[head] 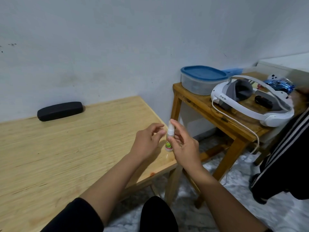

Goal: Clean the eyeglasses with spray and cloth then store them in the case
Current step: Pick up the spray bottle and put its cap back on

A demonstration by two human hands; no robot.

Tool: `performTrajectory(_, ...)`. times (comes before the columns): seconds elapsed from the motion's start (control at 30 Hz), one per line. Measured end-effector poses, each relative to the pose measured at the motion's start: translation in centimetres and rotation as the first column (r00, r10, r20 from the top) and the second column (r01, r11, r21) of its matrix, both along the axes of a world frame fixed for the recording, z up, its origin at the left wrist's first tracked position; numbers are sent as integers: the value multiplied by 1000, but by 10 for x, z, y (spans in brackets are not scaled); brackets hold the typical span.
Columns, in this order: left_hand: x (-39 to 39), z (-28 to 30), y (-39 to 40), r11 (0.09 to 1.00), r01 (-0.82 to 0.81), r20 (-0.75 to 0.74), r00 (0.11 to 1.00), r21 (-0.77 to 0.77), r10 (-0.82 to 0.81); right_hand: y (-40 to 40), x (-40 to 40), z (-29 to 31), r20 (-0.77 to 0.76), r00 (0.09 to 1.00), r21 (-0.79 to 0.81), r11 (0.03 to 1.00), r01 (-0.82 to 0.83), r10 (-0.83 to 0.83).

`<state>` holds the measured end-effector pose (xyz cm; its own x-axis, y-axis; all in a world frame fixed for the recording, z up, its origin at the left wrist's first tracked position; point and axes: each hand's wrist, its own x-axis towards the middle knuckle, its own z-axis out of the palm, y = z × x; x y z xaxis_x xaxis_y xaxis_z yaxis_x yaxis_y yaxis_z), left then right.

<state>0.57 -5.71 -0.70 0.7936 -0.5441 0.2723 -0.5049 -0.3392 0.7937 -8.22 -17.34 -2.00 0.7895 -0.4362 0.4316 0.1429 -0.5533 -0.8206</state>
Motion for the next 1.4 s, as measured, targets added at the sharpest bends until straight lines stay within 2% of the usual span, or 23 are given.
performTrajectory(0.13,0,-31,10,955,-43,142,990,294,1,-1,-1,-2,-19,1000,-12,1000,1,-1)
performTrajectory(0.27,-1,-39,9,930,-50,209,977,364,-29,1,-4,-2,-36,999,-33,999,3,-4)
performTrajectory(0.6,0,-43,8,908,-75,226,974,413,-22,9,-4,-1,-18,994,-48,994,103,-104)
performTrajectory(0.73,-1,-39,9,915,-58,203,979,400,-27,11,-2,0,-22,995,-43,994,96,-97)
performTrajectory(0.87,2,-30,18,938,-131,181,981,321,75,20,10,4,-71,996,-63,996,57,-62)
performTrajectory(0.97,16,-21,40,922,-223,218,963,316,158,36,34,11,-43,999,-58,998,18,-21)
performTrajectory(1.13,59,-8,105,825,-426,250,902,371,352,70,96,27,-6,998,-67,995,-69,69)
performTrajectory(1.33,121,-13,183,614,-527,258,842,588,474,116,183,30,-16,984,-4,984,-179,179)
performTrajectory(1.4,139,-19,200,571,-533,258,831,624,494,130,208,28,-42,978,16,979,-204,204)
